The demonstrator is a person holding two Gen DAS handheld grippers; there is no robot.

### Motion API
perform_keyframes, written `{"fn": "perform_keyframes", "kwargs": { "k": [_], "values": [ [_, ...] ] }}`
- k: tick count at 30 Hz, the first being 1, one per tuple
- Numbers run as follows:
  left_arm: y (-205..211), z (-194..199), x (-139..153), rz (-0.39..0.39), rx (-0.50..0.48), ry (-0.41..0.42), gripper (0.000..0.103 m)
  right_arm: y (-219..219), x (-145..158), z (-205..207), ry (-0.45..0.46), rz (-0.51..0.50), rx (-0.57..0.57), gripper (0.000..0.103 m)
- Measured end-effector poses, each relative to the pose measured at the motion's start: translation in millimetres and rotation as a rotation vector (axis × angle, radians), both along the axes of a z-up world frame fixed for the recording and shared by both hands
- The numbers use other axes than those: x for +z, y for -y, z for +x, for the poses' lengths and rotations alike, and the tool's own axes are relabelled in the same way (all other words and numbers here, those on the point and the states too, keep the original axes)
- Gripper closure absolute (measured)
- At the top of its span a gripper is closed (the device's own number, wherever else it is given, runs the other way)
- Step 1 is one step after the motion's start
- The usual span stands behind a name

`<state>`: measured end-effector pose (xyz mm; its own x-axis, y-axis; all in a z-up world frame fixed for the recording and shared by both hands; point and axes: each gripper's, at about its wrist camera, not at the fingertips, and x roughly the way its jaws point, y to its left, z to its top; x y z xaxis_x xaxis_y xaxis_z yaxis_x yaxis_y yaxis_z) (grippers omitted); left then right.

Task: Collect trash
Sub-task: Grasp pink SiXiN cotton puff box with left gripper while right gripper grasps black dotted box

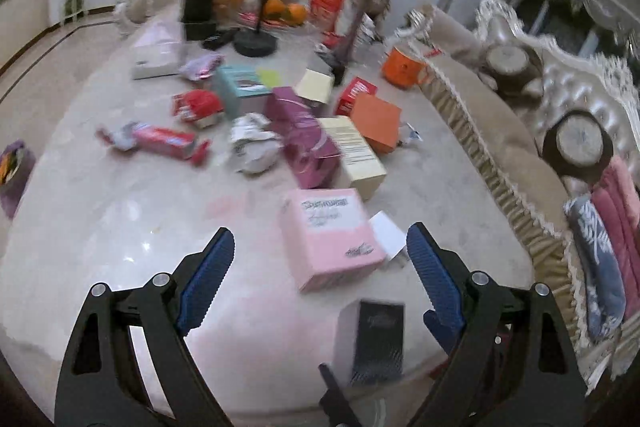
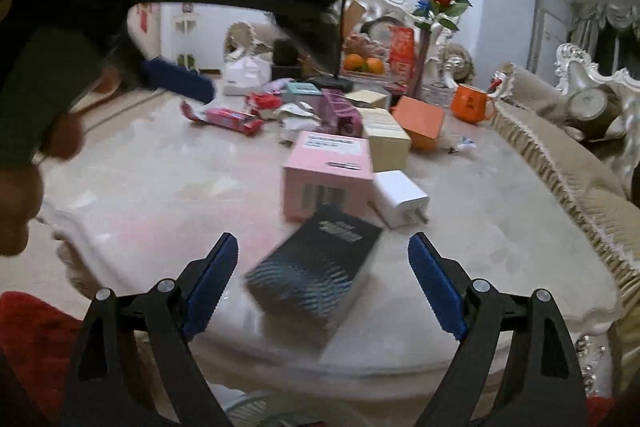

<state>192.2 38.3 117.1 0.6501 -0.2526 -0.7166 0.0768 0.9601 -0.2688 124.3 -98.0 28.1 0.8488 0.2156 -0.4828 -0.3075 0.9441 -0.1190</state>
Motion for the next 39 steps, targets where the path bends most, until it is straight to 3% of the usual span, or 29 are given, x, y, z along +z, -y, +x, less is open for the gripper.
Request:
{"fn": "perform_keyframes", "kwargs": {
  "k": [5, 11, 16, 20, 30, 32, 33, 34, 39],
  "values": [
    [27.7, 36.5, -21.9, 0.07, -0.047, -0.085, 0.017, 22.7, -5.1, 14.2, -0.079, 0.001, 0.022, 0.02],
    [36.8, 56.9, -53.8, 0.114, -0.027, -0.154, 0.017, 56.1, -10.2, 30.2, -0.118, 0.047, 0.039, 0.02],
    [35.4, 65.7, -72.2, 0.158, 0.025, -0.177, 0.017, 62.2, -7.5, 35.8, -0.107, 0.043, 0.063, 0.02],
    [21.2, 67.4, -77.5, 0.1, 0.045, -0.169, 0.017, 60.1, -9.6, 41.2, -0.119, 0.043, 0.098, 0.02],
    [4.4, 67.9, -86.5, 0.196, 0.059, -0.152, 0.017, 51.0, -9.6, 55.6, -0.191, 0.07, 0.219, 0.021],
    [6.0, 66.4, -86.4, 0.197, 0.043, -0.138, 0.025, 51.5, -9.8, 57.9, -0.198, 0.072, 0.219, 0.027],
    [6.9, 64.9, -85.1, 0.196, 0.032, -0.126, 0.034, 52.5, -10.2, 59.2, -0.209, 0.076, 0.223, 0.049],
    [7.6, 63.6, -83.8, 0.209, 0.031, -0.119, 0.039, 54.0, -11.1, 61.5, -0.229, 0.088, 0.231, 0.064],
    [-1.6, 52.2, -82.1, 0.187, 0.035, -0.106, 0.039, 70.4, -3.2, 55.3, -0.25, 0.173, 0.224, 0.064]
  ]
}}
